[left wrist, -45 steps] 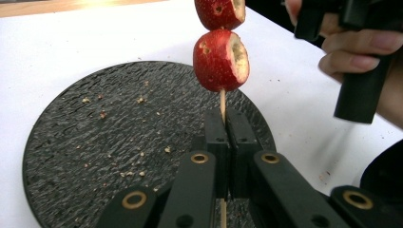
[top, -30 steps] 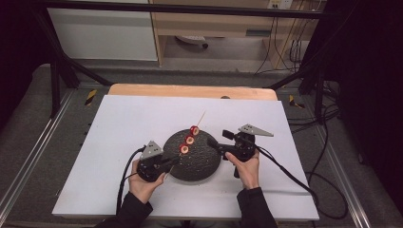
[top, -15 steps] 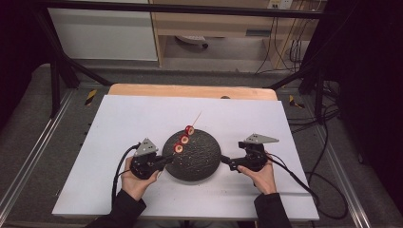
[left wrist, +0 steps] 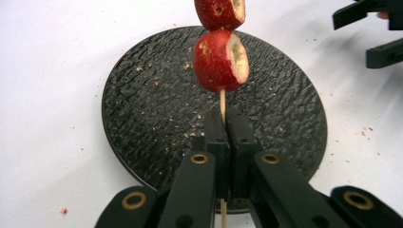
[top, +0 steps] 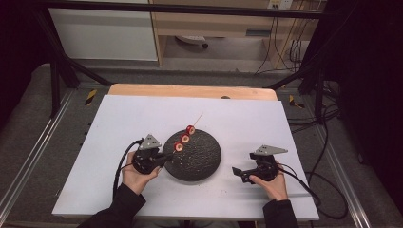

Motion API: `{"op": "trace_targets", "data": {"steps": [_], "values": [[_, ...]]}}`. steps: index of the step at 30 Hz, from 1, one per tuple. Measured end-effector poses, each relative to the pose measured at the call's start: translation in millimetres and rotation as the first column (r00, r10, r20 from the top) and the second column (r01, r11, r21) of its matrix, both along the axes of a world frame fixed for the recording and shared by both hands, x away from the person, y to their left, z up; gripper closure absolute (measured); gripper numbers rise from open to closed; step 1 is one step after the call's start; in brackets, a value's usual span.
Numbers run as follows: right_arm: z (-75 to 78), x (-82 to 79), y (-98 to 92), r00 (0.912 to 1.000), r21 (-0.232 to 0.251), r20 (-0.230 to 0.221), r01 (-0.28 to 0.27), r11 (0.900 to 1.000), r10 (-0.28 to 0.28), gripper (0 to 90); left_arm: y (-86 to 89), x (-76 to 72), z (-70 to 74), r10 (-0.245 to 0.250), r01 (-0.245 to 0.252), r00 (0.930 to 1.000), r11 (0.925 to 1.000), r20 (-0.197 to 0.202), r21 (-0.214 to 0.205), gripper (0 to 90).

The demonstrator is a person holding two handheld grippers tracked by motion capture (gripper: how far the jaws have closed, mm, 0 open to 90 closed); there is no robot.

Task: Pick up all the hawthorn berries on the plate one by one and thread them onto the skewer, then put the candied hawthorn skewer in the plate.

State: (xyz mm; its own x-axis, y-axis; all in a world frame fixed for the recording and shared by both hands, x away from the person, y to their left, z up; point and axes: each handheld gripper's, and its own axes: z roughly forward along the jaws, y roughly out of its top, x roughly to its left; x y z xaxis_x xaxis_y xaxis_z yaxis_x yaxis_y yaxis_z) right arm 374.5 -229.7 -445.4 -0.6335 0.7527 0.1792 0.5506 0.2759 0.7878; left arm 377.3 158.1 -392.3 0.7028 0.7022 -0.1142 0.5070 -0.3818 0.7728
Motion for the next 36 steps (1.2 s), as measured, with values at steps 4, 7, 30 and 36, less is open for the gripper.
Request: {"op": "trace_targets", "data": {"steps": [4,7,30,36], "values": [[-3.9,-5.4,-6.0,1.0,-0.015,-0.006,0.0,0.9999,-0.001,0.5,-2.8,4.0,-1.1,0.007,-0.007,0.9998,0.9997,-0.017,0.024,88.7],[-5.6,-8.9,-9.7,1.0,-0.014,-0.001,-0.009,0.9999,0.009,0.5,-4.6,6.2,-1.2,0.004,-0.003,0.9996,0.9989,-0.029,0.047,88.7],[-13.7,-21.1,-22.2,1.0,-0.018,-0.001,-0.009,0.9998,0.009,0.6,-27.8,17.2,-19.8,0.013,0.024,0.987,0.9737,-0.16,0.227,88.6],[-13.9,-21.1,-23.4,0.9999,-0.018,0.007,-0.009,0.9998,0.009,0.6,-35.0,19.3,-24.5,0.029,0.02,0.9828,0.9662,-0.183,0.257,88.6]]}}
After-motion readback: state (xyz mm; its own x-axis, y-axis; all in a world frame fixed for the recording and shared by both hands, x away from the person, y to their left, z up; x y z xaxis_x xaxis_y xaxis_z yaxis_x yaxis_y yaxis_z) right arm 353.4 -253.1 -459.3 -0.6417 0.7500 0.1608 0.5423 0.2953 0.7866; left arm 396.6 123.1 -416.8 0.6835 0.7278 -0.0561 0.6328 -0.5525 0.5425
